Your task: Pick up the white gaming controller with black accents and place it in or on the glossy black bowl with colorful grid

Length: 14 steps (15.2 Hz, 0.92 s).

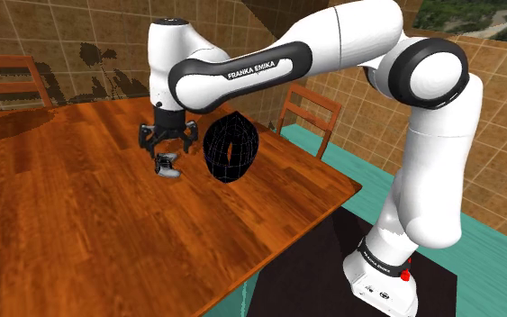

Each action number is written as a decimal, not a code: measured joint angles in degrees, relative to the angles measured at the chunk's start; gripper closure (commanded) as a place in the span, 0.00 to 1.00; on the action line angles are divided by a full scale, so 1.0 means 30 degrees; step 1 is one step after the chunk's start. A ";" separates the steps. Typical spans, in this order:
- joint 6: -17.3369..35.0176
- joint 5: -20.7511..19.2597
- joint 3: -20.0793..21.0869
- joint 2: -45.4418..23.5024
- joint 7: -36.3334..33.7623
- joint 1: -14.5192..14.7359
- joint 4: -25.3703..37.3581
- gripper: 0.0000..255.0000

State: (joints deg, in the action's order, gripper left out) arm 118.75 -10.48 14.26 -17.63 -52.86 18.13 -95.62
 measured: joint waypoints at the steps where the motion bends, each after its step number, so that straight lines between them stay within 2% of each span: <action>1: 0.0120 -0.0075 -0.0039 -0.0182 -0.0211 0.0046 0.0032 0.00; 6: 0.1128 -0.0290 -0.0144 -0.0647 -0.0552 0.0083 -0.0570 0.00; 12: 0.1232 -0.0331 -0.0161 -0.0766 -0.0588 0.0097 -0.0547 0.00; 13: 0.1232 -0.0331 -0.0161 -0.0766 -0.0588 0.0097 -0.0547 1.00; 14: 0.1419 -0.0317 -0.0127 -0.0720 -0.0590 0.0121 -0.0487 1.00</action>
State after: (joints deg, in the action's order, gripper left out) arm 123.01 -11.43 13.88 -19.79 -54.63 18.49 -97.08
